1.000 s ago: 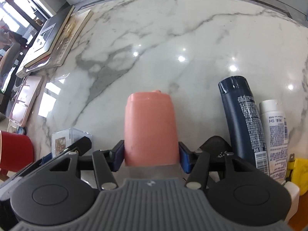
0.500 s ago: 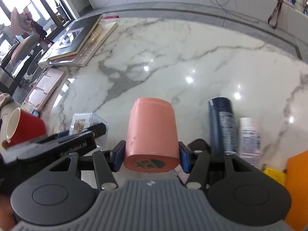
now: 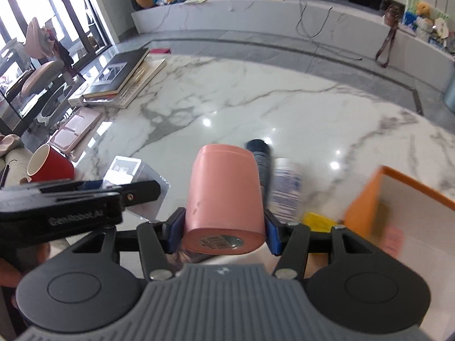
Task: Organize rigid objects
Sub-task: 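Carry the clear box and pink tape roll over the orange box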
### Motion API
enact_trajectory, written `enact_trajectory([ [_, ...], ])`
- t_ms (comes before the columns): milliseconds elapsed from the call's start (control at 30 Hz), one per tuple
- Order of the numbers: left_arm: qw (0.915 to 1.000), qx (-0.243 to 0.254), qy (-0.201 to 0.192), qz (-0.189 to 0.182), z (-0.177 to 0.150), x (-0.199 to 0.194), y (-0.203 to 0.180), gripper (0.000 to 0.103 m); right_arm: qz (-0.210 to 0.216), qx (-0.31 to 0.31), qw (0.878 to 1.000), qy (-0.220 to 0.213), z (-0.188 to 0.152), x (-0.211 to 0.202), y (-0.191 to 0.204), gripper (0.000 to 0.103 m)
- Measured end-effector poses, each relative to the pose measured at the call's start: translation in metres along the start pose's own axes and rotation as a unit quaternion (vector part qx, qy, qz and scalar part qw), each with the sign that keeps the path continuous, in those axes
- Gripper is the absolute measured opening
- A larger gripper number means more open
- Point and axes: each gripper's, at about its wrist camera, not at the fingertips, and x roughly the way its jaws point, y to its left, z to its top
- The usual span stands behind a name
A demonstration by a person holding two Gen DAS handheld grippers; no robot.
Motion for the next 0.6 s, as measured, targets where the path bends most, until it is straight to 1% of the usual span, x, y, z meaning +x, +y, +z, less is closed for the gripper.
enact_trajectory([
  [133, 0.9985, 0.022, 0.001, -0.05, 0.002, -0.013, -0.041, 0.054, -0.018, 0.008, 1.0, -0.019, -0.012, -0.037, -0.027, 0.057],
  [200, 0.9969, 0.038, 0.003, -0.068, 0.001, -0.017, -0.062, 0.054, -0.029, 0.014, 0.999, -0.029, -0.02, -0.055, -0.041, 0.057],
  [300, 0.9933, 0.065, 0.009, -0.096, -0.003, -0.019, -0.095, 0.054, -0.04, 0.031, 0.998, -0.038, -0.031, -0.081, -0.066, 0.057],
  [367, 0.9899, 0.082, 0.019, -0.114, -0.006, -0.017, -0.118, 0.054, -0.052, 0.042, 0.997, -0.042, -0.039, -0.096, -0.082, 0.057],
  [500, 0.9832, 0.114, 0.039, -0.137, -0.014, -0.007, -0.157, 0.054, -0.078, 0.069, 0.993, -0.046, -0.059, -0.121, -0.118, 0.057],
  [600, 0.9766, 0.148, 0.054, -0.146, -0.022, 0.002, -0.187, 0.054, -0.093, 0.092, 0.991, -0.041, -0.073, -0.129, -0.142, 0.057],
])
